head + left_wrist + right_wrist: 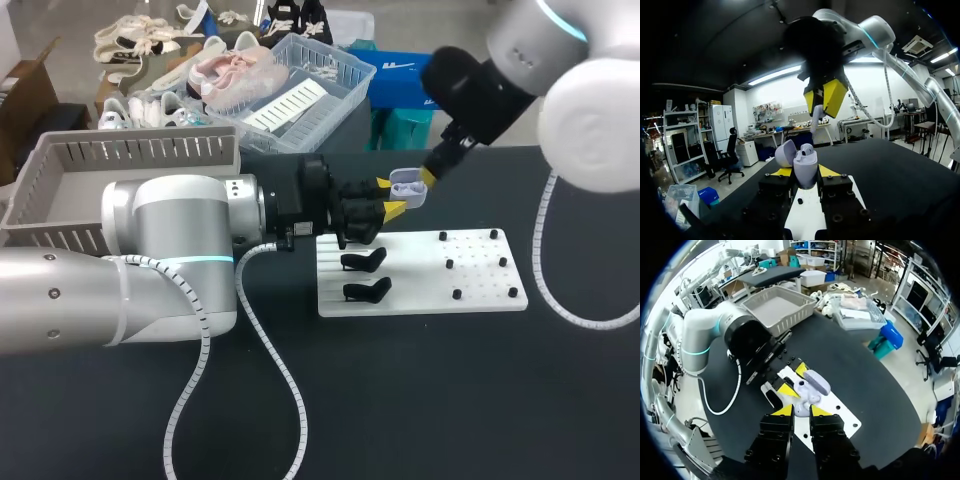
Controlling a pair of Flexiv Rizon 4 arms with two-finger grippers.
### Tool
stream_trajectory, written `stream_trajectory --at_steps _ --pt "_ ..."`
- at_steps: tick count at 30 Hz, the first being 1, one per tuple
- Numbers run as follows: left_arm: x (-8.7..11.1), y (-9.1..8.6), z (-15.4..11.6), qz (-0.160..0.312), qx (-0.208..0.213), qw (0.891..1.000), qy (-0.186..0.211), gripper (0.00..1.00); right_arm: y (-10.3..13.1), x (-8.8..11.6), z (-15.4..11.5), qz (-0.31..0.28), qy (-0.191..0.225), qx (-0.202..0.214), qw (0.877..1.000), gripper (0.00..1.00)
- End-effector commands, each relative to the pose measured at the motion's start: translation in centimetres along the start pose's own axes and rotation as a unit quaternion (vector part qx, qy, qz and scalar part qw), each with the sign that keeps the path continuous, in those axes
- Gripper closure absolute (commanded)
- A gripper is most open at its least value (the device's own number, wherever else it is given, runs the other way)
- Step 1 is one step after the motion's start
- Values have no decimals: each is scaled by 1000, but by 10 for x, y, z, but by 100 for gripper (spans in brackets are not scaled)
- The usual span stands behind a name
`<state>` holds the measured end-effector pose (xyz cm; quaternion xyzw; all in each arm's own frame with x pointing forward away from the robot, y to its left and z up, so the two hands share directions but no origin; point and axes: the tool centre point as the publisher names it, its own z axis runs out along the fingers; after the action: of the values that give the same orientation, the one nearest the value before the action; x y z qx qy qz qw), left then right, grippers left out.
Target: Pick up each earbud case from the left stands, insert the matching earbuds, close the lid, and place the case in the box.
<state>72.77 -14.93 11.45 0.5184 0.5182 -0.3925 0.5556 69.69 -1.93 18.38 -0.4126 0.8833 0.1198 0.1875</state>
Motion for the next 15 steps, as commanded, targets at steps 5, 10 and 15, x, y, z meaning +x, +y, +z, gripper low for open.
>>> stream_trajectory --at_steps 5,10,15 --pt "0 -1 0 1 -3 1000 -1 100 -13 -12 14 -2 11 -18 1000 100" --pt "0 -1 0 1 -3 1000 -1 100 -14 -15 17 -7 14 -26 1000 100" --pt "0 -1 0 1 -3 1000 -1 100 -11 -18 19 -16 20 -27 999 100"
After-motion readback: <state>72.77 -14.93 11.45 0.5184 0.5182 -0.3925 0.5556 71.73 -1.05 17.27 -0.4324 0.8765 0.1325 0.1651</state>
